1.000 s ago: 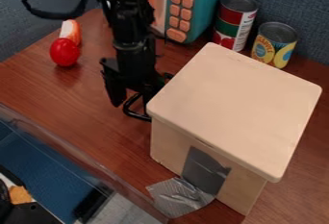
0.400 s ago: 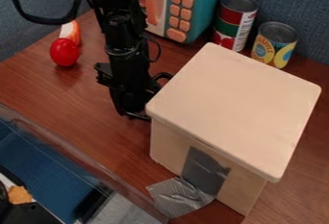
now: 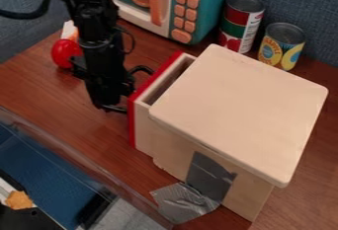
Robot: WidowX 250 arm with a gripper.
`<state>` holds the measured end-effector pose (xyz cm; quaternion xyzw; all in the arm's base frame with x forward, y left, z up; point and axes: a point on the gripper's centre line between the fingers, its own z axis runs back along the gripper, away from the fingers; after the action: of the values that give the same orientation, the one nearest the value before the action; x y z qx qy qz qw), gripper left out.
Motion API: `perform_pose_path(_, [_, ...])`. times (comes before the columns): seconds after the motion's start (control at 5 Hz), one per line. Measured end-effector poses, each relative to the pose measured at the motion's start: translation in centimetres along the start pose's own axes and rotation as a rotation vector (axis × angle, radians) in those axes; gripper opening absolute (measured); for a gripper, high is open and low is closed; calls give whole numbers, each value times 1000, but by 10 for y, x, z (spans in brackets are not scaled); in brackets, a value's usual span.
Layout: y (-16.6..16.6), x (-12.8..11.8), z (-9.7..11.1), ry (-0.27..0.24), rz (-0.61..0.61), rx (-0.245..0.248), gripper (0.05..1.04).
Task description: Open the drawer
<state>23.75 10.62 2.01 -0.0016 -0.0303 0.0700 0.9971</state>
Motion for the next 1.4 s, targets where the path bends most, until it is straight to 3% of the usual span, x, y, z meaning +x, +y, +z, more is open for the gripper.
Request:
perform_pose_path(0.4, [39, -1, -2, 22, 23, 27, 144])
perform_pose_path(0.6, [44, 1, -4, 54, -11, 15, 144])
perform_pose_path(1.0, [31, 0, 4, 66, -117, 77, 144])
perform_pose_path(1.2, [18, 0, 8, 60, -140, 124, 183])
perform_pose_path(1.4, [6, -1, 15, 49, -191, 145, 402])
